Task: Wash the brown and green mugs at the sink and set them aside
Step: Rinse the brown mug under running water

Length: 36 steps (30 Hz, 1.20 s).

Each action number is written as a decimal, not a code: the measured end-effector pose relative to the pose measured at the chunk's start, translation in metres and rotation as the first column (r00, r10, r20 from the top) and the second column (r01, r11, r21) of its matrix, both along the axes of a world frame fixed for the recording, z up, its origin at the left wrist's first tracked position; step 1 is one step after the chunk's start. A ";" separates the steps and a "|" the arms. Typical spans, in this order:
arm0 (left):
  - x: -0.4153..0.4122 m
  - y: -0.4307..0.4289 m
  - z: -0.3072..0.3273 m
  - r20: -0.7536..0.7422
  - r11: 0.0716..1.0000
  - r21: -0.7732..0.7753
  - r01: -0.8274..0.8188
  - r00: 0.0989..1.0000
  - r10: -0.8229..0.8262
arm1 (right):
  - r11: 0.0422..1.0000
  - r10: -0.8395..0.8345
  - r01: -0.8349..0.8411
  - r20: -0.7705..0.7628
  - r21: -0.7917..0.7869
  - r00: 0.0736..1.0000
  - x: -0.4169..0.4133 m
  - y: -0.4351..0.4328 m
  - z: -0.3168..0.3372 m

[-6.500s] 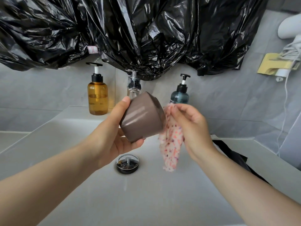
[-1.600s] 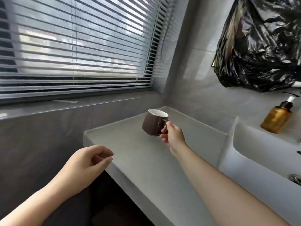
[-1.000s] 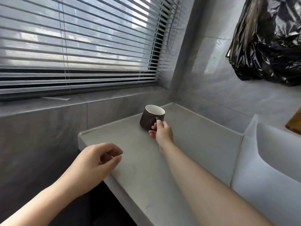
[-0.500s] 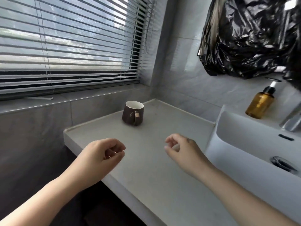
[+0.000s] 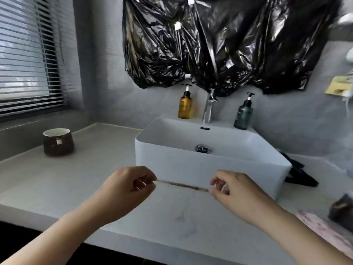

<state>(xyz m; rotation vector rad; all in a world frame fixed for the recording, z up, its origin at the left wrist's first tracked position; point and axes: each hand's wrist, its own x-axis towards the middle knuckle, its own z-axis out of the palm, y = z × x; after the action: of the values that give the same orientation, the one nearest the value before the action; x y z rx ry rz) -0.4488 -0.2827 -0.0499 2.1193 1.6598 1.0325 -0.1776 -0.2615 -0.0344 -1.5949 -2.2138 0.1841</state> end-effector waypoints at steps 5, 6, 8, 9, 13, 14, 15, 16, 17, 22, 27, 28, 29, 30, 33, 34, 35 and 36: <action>0.080 0.002 0.003 -0.064 0.979 -0.014 0.203 0.977 -0.204 | 0.987 -0.160 0.161 -0.054 0.012 0.986 0.080 -0.032 0.004; 0.093 0.004 0.002 -0.081 0.973 -0.011 0.232 0.969 -0.233 | 0.980 -0.196 0.198 -0.070 0.012 0.978 0.094 -0.039 0.003; 0.119 0.007 0.001 -0.104 0.960 -0.018 0.278 0.955 -0.278 | 0.965 -0.260 0.262 -0.100 0.016 0.961 0.120 -0.051 0.000; 0.130 0.007 0.001 -0.104 0.952 -0.026 0.304 0.947 -0.305 | 0.956 -0.288 0.292 -0.110 0.016 0.951 0.132 -0.056 -0.002; 0.175 0.008 0.001 -0.095 0.913 -0.035 0.406 0.908 -0.408 | 0.919 -0.392 0.395 -0.139 -0.003 0.909 0.178 -0.074 -0.003; 0.185 0.009 0.001 -0.092 0.904 -0.038 0.427 0.899 -0.428 | 0.910 -0.411 0.415 -0.141 -0.002 0.901 0.188 -0.074 -0.002; 0.193 0.010 0.000 -0.093 0.895 -0.046 0.444 0.890 -0.446 | 0.902 -0.427 0.432 -0.145 0.001 0.892 0.197 -0.073 -0.001; 0.201 0.012 -0.002 -0.100 0.887 -0.051 0.459 0.881 -0.462 | 0.892 -0.446 0.452 -0.148 0.004 0.883 0.206 -0.071 -0.002; 0.209 0.014 -0.003 -0.106 0.880 -0.051 0.472 0.874 -0.475 | 0.881 -0.465 0.472 -0.152 0.014 0.872 0.214 -0.068 -0.002; 0.243 0.028 -0.004 -0.117 0.844 -0.076 0.531 0.836 -0.536 | 0.811 -0.565 0.577 -0.125 0.096 0.816 0.259 -0.050 -0.007; 0.274 0.047 -0.002 -0.129 0.815 -0.086 0.573 0.805 -0.579 | 0.733 -0.680 0.680 0.014 0.004 0.733 0.297 -0.028 -0.020; 0.279 0.050 -0.002 -0.123 0.810 -0.089 0.579 0.801 -0.586 | 0.726 -0.687 0.687 0.026 -0.024 0.726 0.303 -0.023 -0.022; 0.284 0.053 -0.002 -0.116 0.805 -0.094 0.585 0.797 -0.593 | 0.722 -0.690 0.690 0.022 -0.053 0.724 0.309 -0.019 -0.025; 0.288 0.056 -0.003 -0.107 0.801 -0.100 0.590 0.794 -0.598 | 0.718 -0.693 0.691 0.012 -0.077 0.721 0.313 -0.014 -0.027; 0.297 0.063 -0.007 -0.092 0.797 -0.120 0.592 0.793 -0.603 | 0.690 -0.721 0.720 0.012 -0.071 0.693 0.319 -0.003 -0.035; 0.299 0.065 -0.009 -0.090 0.797 -0.127 0.590 0.794 -0.602 | 0.685 -0.728 0.728 0.021 -0.033 0.686 0.320 0.001 -0.038; 0.300 0.067 -0.010 -0.087 0.797 -0.134 0.588 0.795 -0.601 | 0.682 -0.731 0.731 0.015 0.003 0.682 0.320 0.004 -0.040; 0.300 0.069 -0.011 -0.085 0.797 -0.143 0.587 0.795 -0.601 | 0.680 -0.733 0.733 -0.006 0.019 0.680 0.321 0.006 -0.043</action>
<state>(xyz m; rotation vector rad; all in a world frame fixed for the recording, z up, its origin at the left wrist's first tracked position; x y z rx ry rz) -0.1489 -0.2133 -0.0605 2.4230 0.9271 0.5985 0.1432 -0.2554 -0.0771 -2.3235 -1.3831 -0.0801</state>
